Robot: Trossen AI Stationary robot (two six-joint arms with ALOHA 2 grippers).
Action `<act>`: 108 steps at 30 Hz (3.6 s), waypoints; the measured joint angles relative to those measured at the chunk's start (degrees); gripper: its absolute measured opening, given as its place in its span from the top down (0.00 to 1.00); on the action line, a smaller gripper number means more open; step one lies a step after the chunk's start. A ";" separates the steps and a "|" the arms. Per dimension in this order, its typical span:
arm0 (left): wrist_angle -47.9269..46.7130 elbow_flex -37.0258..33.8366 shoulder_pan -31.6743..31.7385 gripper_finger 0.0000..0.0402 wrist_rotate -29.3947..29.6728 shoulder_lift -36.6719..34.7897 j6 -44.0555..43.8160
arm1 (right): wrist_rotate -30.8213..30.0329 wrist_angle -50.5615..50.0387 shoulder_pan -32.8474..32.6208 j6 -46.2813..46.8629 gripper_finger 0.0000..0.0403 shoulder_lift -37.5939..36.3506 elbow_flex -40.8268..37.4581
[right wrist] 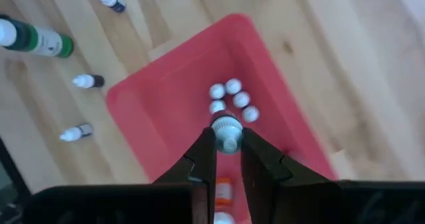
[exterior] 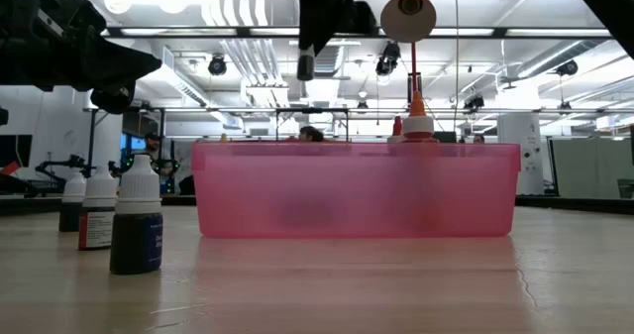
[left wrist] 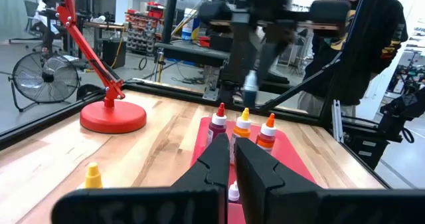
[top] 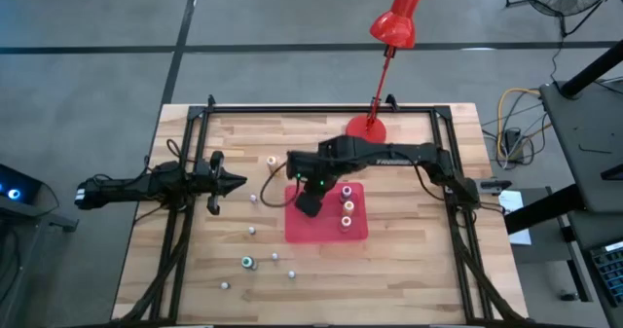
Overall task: Pick & Place food coloring
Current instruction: Put the small green food coloring bottle into the red bin, then put the small violet food coloring bottle into the red bin
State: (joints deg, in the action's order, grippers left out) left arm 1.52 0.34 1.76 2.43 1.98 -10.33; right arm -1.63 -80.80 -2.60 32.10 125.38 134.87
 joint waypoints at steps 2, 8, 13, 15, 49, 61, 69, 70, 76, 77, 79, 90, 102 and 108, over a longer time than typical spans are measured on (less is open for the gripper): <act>0.00 0.00 0.01 1.00 0.00 0.00 0.00 | -0.03 0.03 -1.24 3.30 0.91 0.26 -0.03; 0.00 0.00 0.00 1.00 -0.02 -0.02 0.00 | -0.05 0.40 -4.06 10.07 0.91 2.81 -0.11; 0.00 0.00 0.02 1.00 0.00 -0.02 0.00 | -0.32 0.59 -5.65 12.21 0.91 5.86 -0.17; 0.00 0.00 0.02 1.00 0.00 -0.02 0.00 | -1.86 0.62 -6.03 12.53 0.91 6.86 -0.20; -0.02 0.00 0.02 1.00 0.00 0.00 0.00 | -0.92 10.99 -6.02 15.96 0.91 8.85 -14.14; -0.02 0.00 0.00 1.00 0.00 -0.01 0.00 | -5.91 13.27 -5.89 15.06 0.91 6.21 -19.78; -0.02 0.00 0.00 1.00 -0.02 0.00 0.00 | -6.08 17.75 -5.60 14.40 0.91 4.48 -23.43; -0.02 0.00 0.01 1.00 -0.02 -0.02 0.00 | -6.08 18.01 -5.59 14.24 0.91 4.47 -23.69; -0.02 0.00 0.02 1.00 -0.02 0.00 0.00 | -7.12 18.78 -5.34 13.76 0.91 4.37 -25.75; -0.02 0.00 0.00 1.00 0.00 -0.02 0.00 | -7.42 18.78 -5.26 13.74 0.91 4.37 -25.91; -0.02 0.00 0.01 1.00 0.00 -0.02 0.00 | -7.52 18.92 -5.06 13.54 0.91 4.37 -26.08; -0.02 0.00 0.01 1.00 0.00 -0.01 0.00 | -7.20 21.58 -4.30 12.97 0.87 4.37 -26.65; -0.01 0.00 0.01 1.00 -0.01 -0.01 0.00 | -5.21 21.05 -4.14 14.45 0.70 4.15 -26.51; -0.01 0.00 0.01 1.00 -0.01 -0.01 0.00 | -5.29 20.09 -4.14 15.27 0.69 2.35 -26.47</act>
State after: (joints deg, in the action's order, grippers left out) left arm 1.51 0.34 1.77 2.43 1.96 -10.33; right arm -6.91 -60.71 -6.74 47.37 127.73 108.40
